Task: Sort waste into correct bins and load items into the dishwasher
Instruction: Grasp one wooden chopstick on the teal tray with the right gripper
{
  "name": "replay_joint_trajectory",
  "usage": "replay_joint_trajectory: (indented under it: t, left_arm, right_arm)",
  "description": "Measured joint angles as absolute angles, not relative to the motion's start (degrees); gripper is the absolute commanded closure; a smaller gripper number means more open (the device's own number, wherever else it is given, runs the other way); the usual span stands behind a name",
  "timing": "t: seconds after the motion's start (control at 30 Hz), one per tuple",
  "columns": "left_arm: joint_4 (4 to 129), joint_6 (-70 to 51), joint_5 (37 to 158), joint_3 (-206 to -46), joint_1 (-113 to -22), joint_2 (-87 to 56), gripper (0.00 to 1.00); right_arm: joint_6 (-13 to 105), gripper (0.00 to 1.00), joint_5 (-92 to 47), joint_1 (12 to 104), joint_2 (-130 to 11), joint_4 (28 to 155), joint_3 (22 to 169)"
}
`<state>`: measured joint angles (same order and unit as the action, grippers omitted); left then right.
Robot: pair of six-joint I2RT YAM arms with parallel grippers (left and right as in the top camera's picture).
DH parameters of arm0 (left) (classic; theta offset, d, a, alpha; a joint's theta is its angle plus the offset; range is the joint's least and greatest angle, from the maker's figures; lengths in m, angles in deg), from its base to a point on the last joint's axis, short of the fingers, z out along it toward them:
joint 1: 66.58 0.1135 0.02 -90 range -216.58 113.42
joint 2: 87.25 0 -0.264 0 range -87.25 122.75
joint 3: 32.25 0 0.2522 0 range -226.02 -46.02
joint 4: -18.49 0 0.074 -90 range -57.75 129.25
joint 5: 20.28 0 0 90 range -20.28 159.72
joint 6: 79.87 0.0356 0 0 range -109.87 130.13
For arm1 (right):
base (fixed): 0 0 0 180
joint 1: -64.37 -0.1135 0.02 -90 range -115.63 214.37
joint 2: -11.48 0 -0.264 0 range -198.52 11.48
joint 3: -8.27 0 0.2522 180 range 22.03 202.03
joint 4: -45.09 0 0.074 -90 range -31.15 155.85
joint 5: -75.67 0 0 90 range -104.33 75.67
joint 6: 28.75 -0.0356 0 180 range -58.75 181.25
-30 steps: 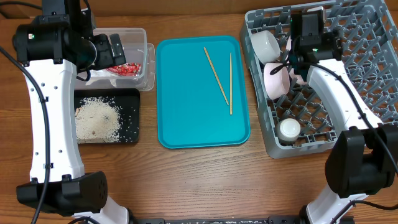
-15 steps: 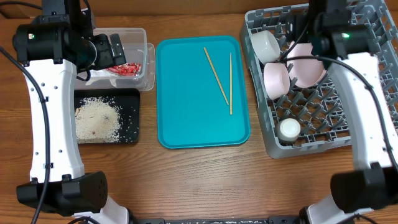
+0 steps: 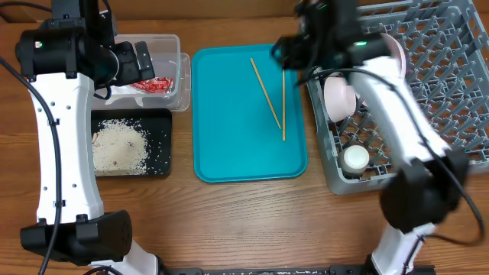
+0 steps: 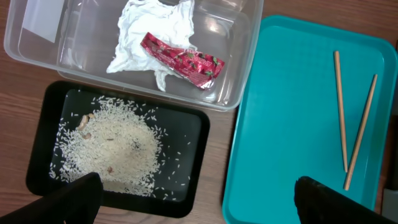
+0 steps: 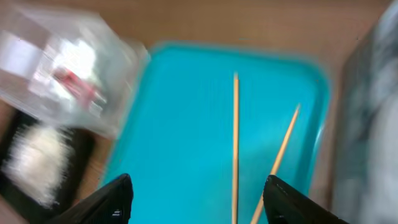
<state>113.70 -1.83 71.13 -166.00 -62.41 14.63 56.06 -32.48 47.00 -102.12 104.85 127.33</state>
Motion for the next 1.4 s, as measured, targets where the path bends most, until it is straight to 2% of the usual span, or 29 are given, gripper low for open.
replay_joint_trajectory:
  t: [0.1,0.3,0.47,0.8,0.93,1.07,1.23,1.4]
  left_arm:
    - [113.7,-1.8,71.1,-166.0,-62.4,14.6,0.0]
    - [113.7,-1.8,71.1,-166.0,-62.4,14.6,0.0]
    - [113.7,-1.8,71.1,-166.0,-62.4,14.6,0.0]
    - [113.7,-1.8,71.1,-166.0,-62.4,14.6,0.0]
    - [113.7,-1.8,71.1,-166.0,-62.4,14.6,0.0]
    - [113.7,-1.8,71.1,-166.0,-62.4,14.6,0.0]
    - [113.7,-1.8,71.1,-166.0,-62.4,14.6,0.0]
    - [113.7,-1.8,71.1,-166.0,-62.4,14.6,0.0]
  right_arm:
    - [54.5,0.33,-26.3,43.0,-107.2,105.6,126.7]
    - [53.2,0.51,-16.1,38.1,-111.8,106.0,126.6]
    - [52.6,0.55,-12.3,38.4,-115.0,105.9,126.6]
    - [52.3,0.61,-11.2,38.5,-120.4,106.4,126.3]
    - [52.5,0.73,-11.4,38.5,-120.4,106.1,125.0]
    - [52.3,0.78,-11.2,38.5,-120.3,106.2,124.7]
    - [52.6,0.95,-11.6,38.5,-119.9,110.1,124.5]
    - [52.3,0.96,-12.8,38.5,-119.3,115.7,124.5]
